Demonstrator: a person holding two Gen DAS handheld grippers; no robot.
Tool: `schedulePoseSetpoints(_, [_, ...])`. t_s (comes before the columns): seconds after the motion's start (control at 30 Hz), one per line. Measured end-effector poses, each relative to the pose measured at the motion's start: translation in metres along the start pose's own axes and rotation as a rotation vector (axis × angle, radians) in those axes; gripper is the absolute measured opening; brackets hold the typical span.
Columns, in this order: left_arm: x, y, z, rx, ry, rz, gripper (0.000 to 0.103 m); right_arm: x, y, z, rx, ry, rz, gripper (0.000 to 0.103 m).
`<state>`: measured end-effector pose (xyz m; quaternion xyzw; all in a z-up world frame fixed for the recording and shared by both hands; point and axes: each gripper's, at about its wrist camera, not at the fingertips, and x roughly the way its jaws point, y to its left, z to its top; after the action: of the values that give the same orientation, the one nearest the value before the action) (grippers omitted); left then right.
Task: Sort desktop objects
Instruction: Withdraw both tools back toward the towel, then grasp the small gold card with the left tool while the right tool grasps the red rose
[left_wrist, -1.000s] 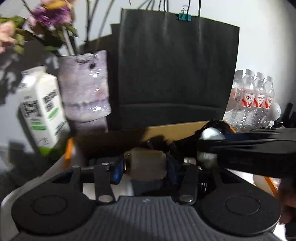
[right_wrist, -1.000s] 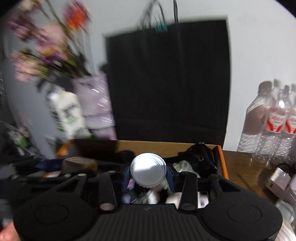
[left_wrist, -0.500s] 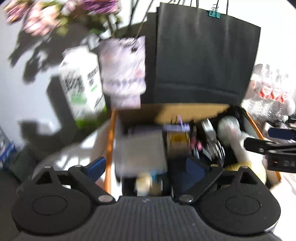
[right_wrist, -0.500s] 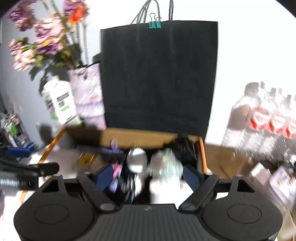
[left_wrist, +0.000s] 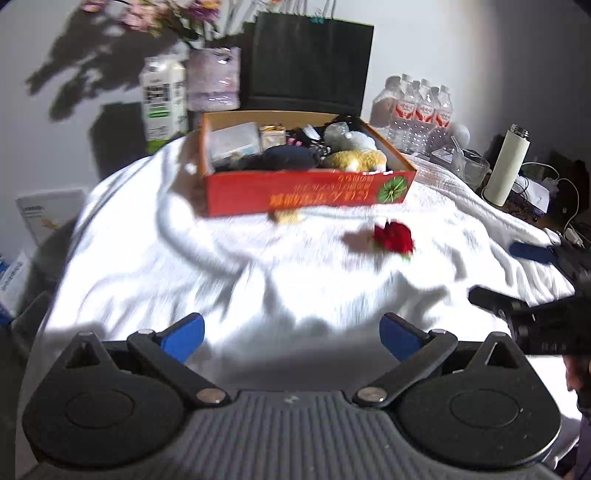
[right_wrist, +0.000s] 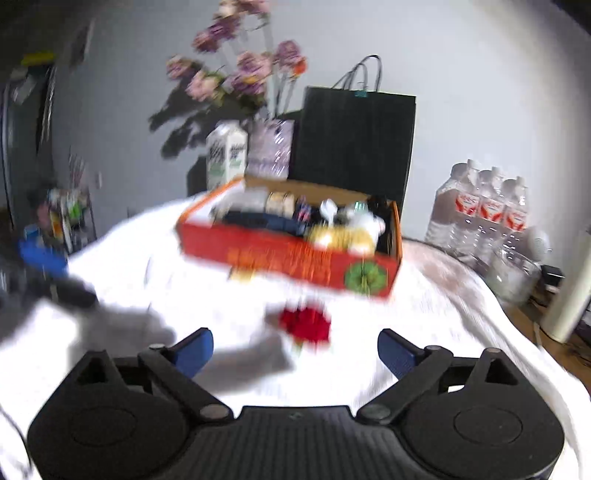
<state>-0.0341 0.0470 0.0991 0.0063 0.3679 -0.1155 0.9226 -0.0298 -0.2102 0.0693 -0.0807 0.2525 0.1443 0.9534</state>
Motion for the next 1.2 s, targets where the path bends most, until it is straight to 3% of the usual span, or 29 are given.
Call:
schedulePoseSetpoints(0.13, [-0.024,-0.001,-0.061,-0.093,0.006,-0.008,0.103,-0.04,0.022,-0.057,0.001,-0.028,-0.047,0.097])
schedulePoseSetpoints(0.3, [-0.023,-0.003,-0.112,-0.219,0.04,-0.013,0.103,-0.062,0.049,-0.106,-0.029,0.01,-0.043,0.097])
schedulePoseSetpoints(0.43, [-0.021,-0.015,-0.114,-0.141,0.033,0.015,0.103,-0.065,0.059,-0.119,-0.036,0.025,-0.032,0.097])
schedulePoseSetpoints(0.7, [-0.017,-0.019,-0.111,-0.112,-0.016,0.029,0.103,-0.063,0.049,-0.113,0.063,0.008,-0.044,0.097])
schedulePoseSetpoints(0.83, [-0.008,-0.023,-0.085,-0.048,-0.113,0.033,0.103,-0.05,0.034,-0.098,0.125,0.003,-0.008,0.097])
schedulePoseSetpoints(0.97, [0.025,-0.029,-0.033,0.029,-0.203,0.096,0.103,-0.012,0.014,-0.068,0.181,0.017,0.037,0.095])
schedulePoseSetpoints(1.13, [0.107,-0.027,0.037,0.035,-0.17,0.051,0.1,0.057,-0.013,-0.021,0.227,0.01,0.05,0.091])
schedulePoseSetpoints(1.2, [0.145,-0.029,0.058,0.057,-0.158,0.109,0.089,0.091,-0.018,-0.009,0.225,0.036,0.056,0.083])
